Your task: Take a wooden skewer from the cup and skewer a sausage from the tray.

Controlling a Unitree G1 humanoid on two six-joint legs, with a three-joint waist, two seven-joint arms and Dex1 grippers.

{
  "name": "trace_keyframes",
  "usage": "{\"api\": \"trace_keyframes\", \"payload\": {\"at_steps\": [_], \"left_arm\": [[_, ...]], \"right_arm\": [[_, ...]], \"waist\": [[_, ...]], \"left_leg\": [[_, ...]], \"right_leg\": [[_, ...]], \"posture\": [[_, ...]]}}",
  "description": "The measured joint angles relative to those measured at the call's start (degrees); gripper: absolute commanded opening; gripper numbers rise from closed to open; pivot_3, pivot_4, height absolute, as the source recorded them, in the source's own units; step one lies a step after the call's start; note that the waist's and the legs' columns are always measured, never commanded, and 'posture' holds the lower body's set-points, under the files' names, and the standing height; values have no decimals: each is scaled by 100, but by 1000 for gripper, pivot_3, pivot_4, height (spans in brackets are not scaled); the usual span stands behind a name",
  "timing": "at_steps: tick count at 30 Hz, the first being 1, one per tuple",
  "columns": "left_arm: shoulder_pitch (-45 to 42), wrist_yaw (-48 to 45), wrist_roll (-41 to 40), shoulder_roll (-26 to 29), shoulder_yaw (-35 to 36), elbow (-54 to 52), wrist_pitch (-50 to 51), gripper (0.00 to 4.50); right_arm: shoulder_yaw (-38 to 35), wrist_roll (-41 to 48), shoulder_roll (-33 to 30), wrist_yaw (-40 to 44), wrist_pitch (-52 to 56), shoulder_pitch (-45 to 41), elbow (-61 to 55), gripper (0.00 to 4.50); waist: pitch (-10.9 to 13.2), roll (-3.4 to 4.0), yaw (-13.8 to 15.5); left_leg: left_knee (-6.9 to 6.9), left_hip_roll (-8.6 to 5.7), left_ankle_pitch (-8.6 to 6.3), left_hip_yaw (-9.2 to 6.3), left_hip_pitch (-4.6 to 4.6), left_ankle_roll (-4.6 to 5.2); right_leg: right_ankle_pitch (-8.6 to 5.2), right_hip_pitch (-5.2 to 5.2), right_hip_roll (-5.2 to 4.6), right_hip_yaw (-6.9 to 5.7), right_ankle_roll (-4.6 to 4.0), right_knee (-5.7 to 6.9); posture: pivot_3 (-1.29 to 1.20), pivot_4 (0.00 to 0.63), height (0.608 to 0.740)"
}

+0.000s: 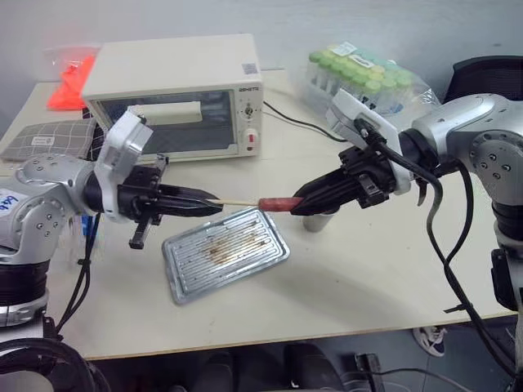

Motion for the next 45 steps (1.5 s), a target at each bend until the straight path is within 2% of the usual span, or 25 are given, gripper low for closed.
{"api": "trace_keyframes", "payload": {"at_steps": [14,16,19,23,28,34,37,41,44,45], "left_arm": [[-24,305,125,-531,-48,16,64,0],[-24,313,125,-555,-45,16,69,0],[-94,302,95,-733,-308,-244,68,0],[-61,278,96,-572,-300,-263,68,0],[314,283,66,-277,0,-369,70,0],[1353,847,-117,-136,962,-888,168,0],[1976,1424,-249,-257,1640,-1374,239,0],[3185,2562,-769,-769,2967,-2292,453,0],[4372,3306,-1158,-1306,4097,-2945,488,0],[4558,3405,-1197,-1381,4267,-3014,487,0]], "right_arm": [[-156,-20,-11,-214,320,1,46,384],[-197,-19,-10,-223,358,4,43,1056],[-150,171,308,-162,294,17,-185,1805],[-133,178,257,-166,229,46,-234,2870],[-132,18,120,-174,19,50,-130,2870],[-243,-59,54,-208,-96,31,71,2870],[-428,-30,153,-343,-125,21,114,3331],[-785,97,206,-518,-94,37,164,4356],[-947,124,230,-573,-192,201,189,4439],[-949,128,233,-577,-216,222,200,4439]], "waist": [[0,0,5],[0,0,10],[0,0,7],[0,0,7],[0,0,2],[0,0,10],[0,0,13],[-1,-1,32],[-2,-3,63],[-2,-3,82]], "left_leg": [[31,-3,0,-2,-2,0],[32,-3,0,-2,-2,0],[36,-3,0,-5,-8,0],[47,-6,0,-9,-10,1],[43,-7,-1,-13,-10,1],[33,-10,-1,-24,-10,1],[22,-11,-1,-24,-10,1],[14,-11,-1,-31,-9,1],[15,-13,-2,-31,-7,2],[15,-12,-2,-31,-7,1]], "right_leg": [[0,0,-2,-1,0,2],[0,0,-2,-1,0,2],[0,-1,-1,-2,0,6],[0,-1,-2,-3,1,12],[0,-2,-3,-1,1,4],[0,-2,-5,-2,1,-5],[0,-2,-6,1,0,-8],[0,-2,-5,0,0,-11],[0,1,-7,2,0,-20],[0,0,-5,2,0,-27]], "posture": [[0,150,740],[0,150,740],[0,150,740],[0,150,740],[0,150,740],[0,150,740],[0,150,740],[0,150,740],[0,150,740],[0,150,740]]}}
